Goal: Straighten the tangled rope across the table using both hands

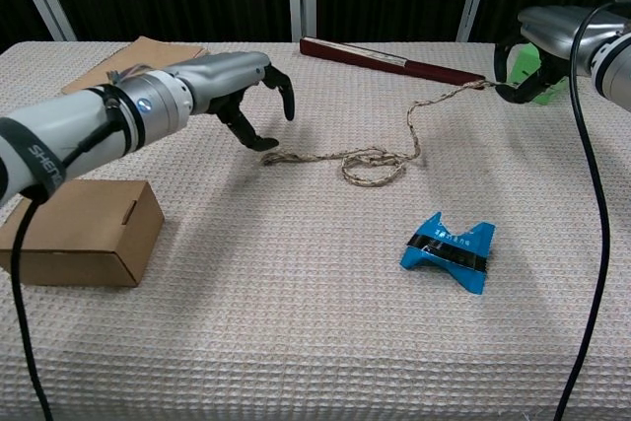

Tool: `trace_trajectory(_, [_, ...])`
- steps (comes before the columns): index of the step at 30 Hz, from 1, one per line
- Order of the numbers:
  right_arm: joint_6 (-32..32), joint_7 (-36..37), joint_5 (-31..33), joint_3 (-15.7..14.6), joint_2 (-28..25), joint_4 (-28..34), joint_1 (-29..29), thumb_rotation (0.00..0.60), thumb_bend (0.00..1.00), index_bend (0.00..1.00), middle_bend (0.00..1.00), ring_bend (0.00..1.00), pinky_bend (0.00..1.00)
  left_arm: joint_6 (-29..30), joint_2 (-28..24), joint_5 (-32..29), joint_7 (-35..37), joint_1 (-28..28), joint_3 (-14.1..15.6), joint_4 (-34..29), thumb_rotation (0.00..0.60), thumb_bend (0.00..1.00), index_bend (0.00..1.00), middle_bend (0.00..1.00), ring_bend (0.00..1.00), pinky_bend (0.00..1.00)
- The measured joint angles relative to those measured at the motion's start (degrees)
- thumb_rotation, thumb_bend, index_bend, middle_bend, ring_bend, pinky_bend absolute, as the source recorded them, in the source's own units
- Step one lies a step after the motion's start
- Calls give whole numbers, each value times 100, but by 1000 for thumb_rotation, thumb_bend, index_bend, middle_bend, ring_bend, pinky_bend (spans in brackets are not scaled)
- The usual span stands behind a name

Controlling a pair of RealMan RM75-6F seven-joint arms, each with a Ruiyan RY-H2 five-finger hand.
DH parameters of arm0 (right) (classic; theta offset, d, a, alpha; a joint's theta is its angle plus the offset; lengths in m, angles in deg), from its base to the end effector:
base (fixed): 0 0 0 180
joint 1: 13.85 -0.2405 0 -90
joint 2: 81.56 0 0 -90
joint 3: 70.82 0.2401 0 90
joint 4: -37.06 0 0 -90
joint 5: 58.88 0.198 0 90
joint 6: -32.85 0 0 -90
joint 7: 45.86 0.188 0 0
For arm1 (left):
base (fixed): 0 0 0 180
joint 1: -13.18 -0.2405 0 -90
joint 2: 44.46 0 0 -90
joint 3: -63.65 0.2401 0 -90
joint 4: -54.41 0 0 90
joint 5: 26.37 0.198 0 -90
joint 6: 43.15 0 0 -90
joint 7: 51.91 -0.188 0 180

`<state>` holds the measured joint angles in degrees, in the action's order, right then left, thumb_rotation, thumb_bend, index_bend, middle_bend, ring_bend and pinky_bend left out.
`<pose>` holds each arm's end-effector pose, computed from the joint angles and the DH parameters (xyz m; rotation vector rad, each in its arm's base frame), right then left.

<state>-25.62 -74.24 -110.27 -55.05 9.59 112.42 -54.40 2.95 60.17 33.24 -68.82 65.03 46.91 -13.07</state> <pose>-0.1849 -0.4103 0.0147 1.5682 -0.9363 0.7646 -0.0696 0.3990 -0.0921 -1.9119 -1.0592 -0.9835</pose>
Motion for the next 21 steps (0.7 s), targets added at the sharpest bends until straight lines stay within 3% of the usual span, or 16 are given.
trace_trajectory(11, [11,220,-14,-60,72,-175,50,600,490,652,323,110,78,-28,821,-138,-60,346,-26,1098,600,294,474,206,125,127])
trace_trajectory(21, [-9,295,-41,-100,57,-237,101,600,491,655,323,110,78,-126,1183,-315,-175,452,-46,1606,600,322,508,215,125,127])
